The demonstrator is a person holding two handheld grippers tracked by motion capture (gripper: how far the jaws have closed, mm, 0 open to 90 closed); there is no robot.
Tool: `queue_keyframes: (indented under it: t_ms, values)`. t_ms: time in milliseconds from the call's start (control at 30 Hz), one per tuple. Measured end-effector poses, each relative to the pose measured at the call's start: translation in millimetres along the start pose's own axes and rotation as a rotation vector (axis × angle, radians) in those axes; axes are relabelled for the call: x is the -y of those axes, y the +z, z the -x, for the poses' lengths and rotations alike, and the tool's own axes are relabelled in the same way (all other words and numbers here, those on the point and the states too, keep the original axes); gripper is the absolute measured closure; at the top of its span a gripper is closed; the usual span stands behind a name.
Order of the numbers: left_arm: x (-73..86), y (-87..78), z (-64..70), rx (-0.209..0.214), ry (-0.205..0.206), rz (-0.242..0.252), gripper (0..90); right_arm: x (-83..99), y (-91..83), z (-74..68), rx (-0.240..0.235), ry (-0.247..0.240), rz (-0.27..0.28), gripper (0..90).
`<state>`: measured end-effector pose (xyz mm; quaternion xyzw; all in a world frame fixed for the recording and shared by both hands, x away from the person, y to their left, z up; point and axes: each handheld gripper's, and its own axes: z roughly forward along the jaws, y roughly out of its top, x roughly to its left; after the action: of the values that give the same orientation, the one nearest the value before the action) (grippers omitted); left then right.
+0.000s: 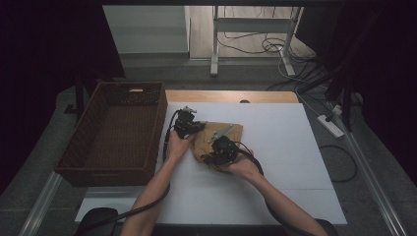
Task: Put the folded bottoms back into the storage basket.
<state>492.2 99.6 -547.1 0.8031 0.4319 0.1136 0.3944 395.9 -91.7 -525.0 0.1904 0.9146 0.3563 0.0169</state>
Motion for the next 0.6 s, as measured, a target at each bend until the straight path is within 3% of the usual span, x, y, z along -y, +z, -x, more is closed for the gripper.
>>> queue_keyframes:
  t_ms: [200, 600]
  values:
    - [-14.3, -9.2, 4.6, 0.021, -0.015, 0.019, 78.2, -6.0, -16.4, 7.2, -0.066, 0.031, 0.045, 75.3]
    - [-47.4, -32.5, 15.5, 0.033, 0.012, 0.038, 78.6, -21.0, -43.0, 3.0, -0.088, 0.003, 0.136, 75.3]
